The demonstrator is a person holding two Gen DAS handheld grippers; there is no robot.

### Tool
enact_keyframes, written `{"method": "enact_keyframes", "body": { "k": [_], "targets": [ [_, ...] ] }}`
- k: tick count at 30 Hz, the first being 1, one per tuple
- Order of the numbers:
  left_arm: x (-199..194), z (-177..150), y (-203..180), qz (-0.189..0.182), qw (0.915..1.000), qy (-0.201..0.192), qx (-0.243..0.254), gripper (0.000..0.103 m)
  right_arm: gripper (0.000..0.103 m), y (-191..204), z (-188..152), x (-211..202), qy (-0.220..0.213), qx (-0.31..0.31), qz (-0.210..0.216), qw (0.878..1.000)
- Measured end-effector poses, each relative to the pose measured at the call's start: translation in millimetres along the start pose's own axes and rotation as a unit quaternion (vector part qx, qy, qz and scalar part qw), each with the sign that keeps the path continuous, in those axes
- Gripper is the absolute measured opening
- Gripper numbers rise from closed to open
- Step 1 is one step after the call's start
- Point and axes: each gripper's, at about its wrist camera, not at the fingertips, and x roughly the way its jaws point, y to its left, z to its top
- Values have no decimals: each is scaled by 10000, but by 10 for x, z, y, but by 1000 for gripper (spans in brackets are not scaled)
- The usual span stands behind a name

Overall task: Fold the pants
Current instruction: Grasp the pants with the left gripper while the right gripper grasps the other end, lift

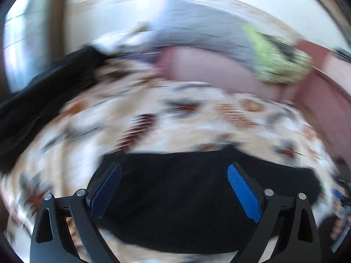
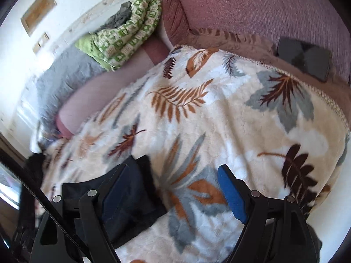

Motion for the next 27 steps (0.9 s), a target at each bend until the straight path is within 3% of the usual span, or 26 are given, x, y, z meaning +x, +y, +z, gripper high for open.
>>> {"method": "enact_keyframes", "body": {
  "k": [2,3,4,5,6,7,10,13,18,22,24,25,26,27],
  "targets": [
    [163,152,-410,-847,9952,400,277,95,86,-8,-68,-7,167,112,384,9991],
    [250,192,-572,-1153,9909,601,342,79,86,-6,-105,2,268,141,547,9980],
    [402,244,-852,-1608,9812,949,478,64,86,-4,-149,18,392,177,717,9965],
    [522,266,-1065,-1837,9736,1203,623,37,86,-10,-180,32,478,212,847,9950],
    [638,282,-1276,-1986,9667,1413,782,30,86,-16,-217,57,597,252,995,9929],
    [786,288,-1592,-2113,9592,1585,1011,30,86,-25,-251,96,730,297,1096,9908],
    [1052,230,-2287,-2121,9475,1776,1605,31,78,-90,-333,199,967,484,1255,9862],
    [1377,118,-2939,-2219,9284,2177,2033,35,76,-107,-345,250,1021,498,1343,9844],
    [1771,-98,-3466,-1946,9135,2506,2546,43,76,-14,-327,311,1009,200,1343,9856],
    [2016,-314,-3750,-1874,8877,2875,3071,56,76,76,-322,472,1126,22,1186,9865],
    [2025,-406,-3841,-1749,8787,2807,3442,59,76,158,-328,529,1056,-181,1097,9882],
    [1996,-412,-3859,-1745,8754,2764,3560,54,76,221,-333,557,1004,-335,1046,9889],
    [1953,-402,-3867,-1937,8695,2804,3577,29,74,268,-338,582,993,-444,1031,9887],
    [1910,-385,-3856,-1937,8700,2779,3583,22,56,303,-339,597,971,-517,1041,9885]
  ]
}}
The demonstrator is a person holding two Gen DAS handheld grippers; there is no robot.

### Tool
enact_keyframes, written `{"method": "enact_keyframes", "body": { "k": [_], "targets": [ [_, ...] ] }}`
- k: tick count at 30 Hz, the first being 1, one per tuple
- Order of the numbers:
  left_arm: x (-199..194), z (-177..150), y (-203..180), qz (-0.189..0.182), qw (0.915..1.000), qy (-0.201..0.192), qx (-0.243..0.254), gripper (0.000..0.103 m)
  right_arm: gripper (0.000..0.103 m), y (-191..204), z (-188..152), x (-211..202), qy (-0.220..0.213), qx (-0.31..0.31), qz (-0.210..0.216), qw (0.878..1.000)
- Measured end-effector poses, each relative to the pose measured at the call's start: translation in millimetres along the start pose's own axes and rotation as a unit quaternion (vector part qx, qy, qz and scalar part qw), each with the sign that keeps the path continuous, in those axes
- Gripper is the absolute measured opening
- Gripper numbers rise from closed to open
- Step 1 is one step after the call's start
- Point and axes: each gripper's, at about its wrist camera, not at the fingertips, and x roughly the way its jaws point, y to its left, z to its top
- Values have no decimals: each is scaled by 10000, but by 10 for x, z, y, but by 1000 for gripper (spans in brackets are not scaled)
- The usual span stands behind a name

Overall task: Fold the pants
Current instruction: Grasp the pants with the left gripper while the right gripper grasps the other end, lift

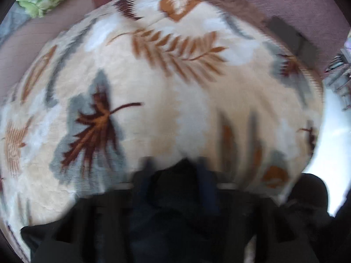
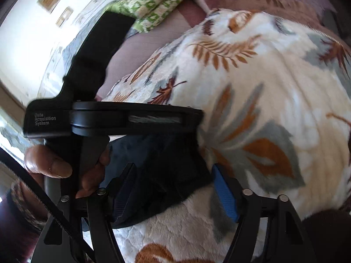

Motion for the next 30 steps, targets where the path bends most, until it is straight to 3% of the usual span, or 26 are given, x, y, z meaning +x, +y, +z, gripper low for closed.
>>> {"method": "enact_keyframes", "body": {
  "k": [1,3,7,13,18,24,28,30],
  "targets": [
    [-50,-25,-7,28,10000,-35,58,19,27,30,9,24,24,-69,48,10000],
    [-166,-93,5,37,9998,-177,106,18,26,61,37,42,79,-31,223,9997],
    [-538,-283,187,-182,9976,-615,-257,18,24,220,96,-63,-61,-170,503,9986],
    [-1026,-694,801,-521,9813,-1313,-1308,18,24,758,106,-61,64,-734,892,9933],
    [-1134,-1351,1431,-547,9593,-1603,-2258,18,23,1315,8,225,467,-1170,1200,9847],
    [-1139,-1989,1965,-228,9349,-1691,-3112,18,24,1893,-293,828,1251,-1790,1303,9671],
    [-1320,-2459,2204,-267,9024,-2091,-3758,22,28,2016,-510,1190,1819,-2000,1306,9539],
    [-1372,-2626,2231,-162,8906,-2258,-3944,35,33,1988,-547,1195,1828,-1876,1442,9542]
  ]
}}
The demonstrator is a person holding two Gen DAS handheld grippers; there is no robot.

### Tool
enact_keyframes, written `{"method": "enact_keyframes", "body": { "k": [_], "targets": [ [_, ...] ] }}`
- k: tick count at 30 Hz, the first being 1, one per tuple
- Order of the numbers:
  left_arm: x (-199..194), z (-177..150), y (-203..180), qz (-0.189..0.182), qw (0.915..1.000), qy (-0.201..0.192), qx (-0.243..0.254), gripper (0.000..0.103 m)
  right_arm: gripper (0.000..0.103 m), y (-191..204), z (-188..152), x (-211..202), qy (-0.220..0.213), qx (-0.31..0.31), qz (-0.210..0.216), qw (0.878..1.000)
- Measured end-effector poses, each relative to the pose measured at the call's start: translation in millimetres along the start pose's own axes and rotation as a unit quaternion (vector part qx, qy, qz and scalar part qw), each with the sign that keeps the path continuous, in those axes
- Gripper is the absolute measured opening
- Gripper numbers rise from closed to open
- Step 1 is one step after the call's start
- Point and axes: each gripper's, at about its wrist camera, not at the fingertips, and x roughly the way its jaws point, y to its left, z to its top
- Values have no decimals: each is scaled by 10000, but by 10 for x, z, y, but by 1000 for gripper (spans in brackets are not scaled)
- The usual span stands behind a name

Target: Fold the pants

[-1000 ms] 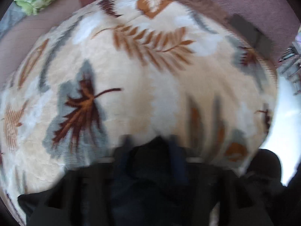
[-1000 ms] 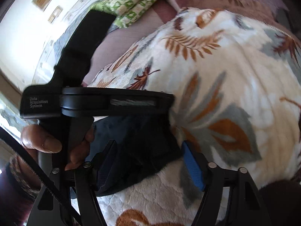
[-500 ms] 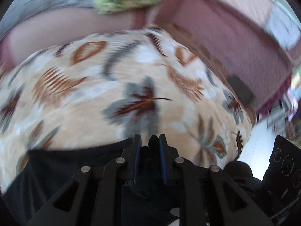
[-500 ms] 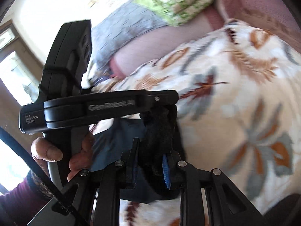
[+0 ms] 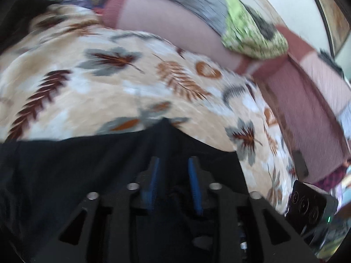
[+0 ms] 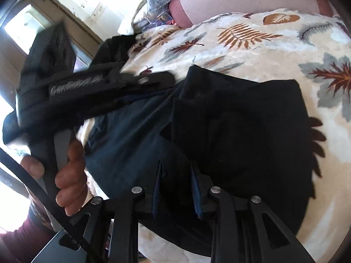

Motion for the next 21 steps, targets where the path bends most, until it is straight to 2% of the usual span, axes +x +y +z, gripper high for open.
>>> {"method": "enact_keyframes", "body": {
  "k": [2,7,10,13,15,17,19,21],
  "targets": [
    [-115,-79,116,170,9995,-227,-121,39,37,-48,10,-14,74,193,304,9993],
    [-358,-295,354,575,9948,-782,-292,47,40,4,68,-238,97,231,616,9978],
    [-506,-400,510,745,9902,-1078,-482,49,40,79,142,-429,-177,206,470,9985],
    [-637,-459,668,932,9847,-1291,-712,49,40,77,292,-415,-439,454,223,9978],
    [-793,-479,810,1046,9787,-1478,-968,49,40,37,368,-262,-373,706,102,9968],
    [-1011,-485,1007,1205,9685,-1728,-1325,50,40,-23,427,0,-138,1013,246,9945],
    [-1230,-519,1226,1337,9553,-1991,-1726,54,40,-48,396,315,366,1314,614,9887],
    [-1458,-603,1476,1464,9375,-2281,-2183,61,40,13,362,494,636,1502,923,9823]
  ]
}}
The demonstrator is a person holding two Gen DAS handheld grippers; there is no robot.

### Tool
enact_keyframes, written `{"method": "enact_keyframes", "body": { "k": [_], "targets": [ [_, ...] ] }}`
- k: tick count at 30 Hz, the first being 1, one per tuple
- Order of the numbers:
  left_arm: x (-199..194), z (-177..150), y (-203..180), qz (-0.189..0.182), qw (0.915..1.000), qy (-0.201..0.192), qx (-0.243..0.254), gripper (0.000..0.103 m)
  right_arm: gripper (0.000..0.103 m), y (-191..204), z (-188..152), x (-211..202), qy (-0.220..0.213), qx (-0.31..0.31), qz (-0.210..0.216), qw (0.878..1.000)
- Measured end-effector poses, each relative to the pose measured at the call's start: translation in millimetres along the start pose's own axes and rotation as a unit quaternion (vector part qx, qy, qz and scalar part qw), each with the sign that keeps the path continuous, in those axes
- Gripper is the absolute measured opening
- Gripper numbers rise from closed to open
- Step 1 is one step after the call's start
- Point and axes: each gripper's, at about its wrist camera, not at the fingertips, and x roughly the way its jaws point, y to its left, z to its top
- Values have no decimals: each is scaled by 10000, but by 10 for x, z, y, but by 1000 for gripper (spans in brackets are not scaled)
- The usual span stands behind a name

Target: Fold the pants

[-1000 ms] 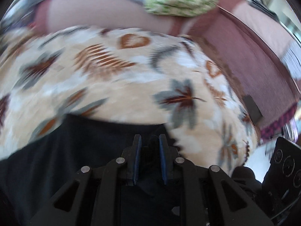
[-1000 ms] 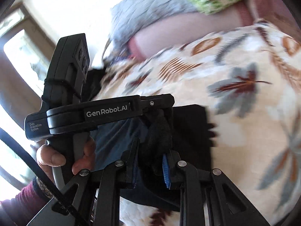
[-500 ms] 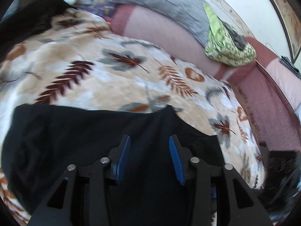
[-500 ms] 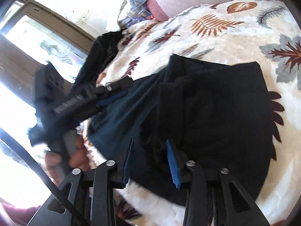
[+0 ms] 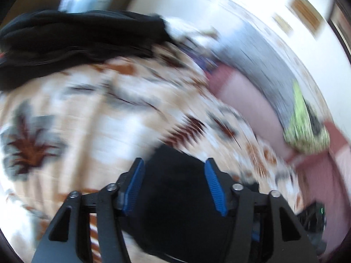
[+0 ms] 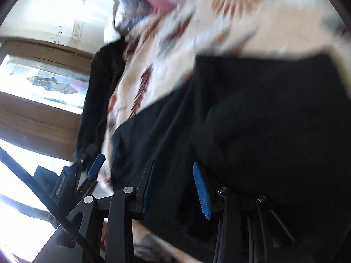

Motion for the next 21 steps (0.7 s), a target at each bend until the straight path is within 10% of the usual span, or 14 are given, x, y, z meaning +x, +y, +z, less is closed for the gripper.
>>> {"method": "enact_keyframes", "body": {
  "k": [5,7,13,21],
  "targets": [
    [-78,34,527,277,9969,-44,-735,62,45,525,-9,106,301,-812,-33,9962],
    [-6,-35,593,338,9970,132,-682,62,63,730,67,230,399,-1034,-119,9938],
    [163,-233,460,401,9983,407,-62,68,69,1338,260,816,1036,-1568,-471,9811],
    [287,-438,131,689,9911,564,994,84,85,1858,301,1962,2199,-2240,-2118,9255]
  ]
}}
